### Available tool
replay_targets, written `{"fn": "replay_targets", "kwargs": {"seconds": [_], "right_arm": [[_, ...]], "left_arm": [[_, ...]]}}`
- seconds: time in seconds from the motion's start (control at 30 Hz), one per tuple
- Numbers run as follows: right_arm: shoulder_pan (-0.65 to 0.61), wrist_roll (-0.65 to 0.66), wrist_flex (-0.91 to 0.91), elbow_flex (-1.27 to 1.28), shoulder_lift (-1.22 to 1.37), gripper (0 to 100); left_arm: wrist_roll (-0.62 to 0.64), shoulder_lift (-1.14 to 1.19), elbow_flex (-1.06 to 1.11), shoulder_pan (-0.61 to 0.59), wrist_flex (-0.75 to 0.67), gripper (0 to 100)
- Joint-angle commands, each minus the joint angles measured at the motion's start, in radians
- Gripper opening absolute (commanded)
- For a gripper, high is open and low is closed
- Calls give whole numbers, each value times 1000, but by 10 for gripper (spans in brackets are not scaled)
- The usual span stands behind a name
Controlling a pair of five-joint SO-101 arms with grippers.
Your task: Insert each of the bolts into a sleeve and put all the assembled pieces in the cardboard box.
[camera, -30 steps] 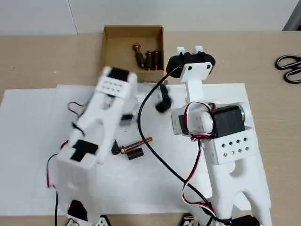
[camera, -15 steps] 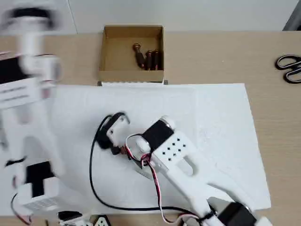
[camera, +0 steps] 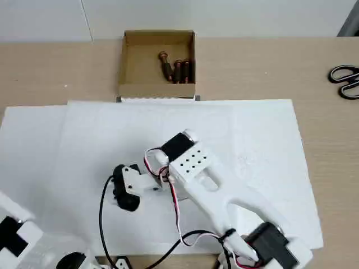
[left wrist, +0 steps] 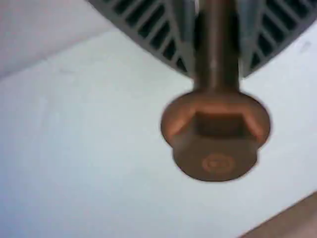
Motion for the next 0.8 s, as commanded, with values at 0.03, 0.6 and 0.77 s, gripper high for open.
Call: {"fn": "replay_targets", "kwargs": {"seconds": [0.03,0.6,0.77], "right_arm": [[-45,17,-59,-89,53,368],[-171,11,160,-126,110,302],[-171,11,125,-121,131,169]], "left_arm": [[-8,-57,-2,-11,23,6],[-8,-57,-1,-6,21,6],[-6,-57,10,-9,23,6]]}}
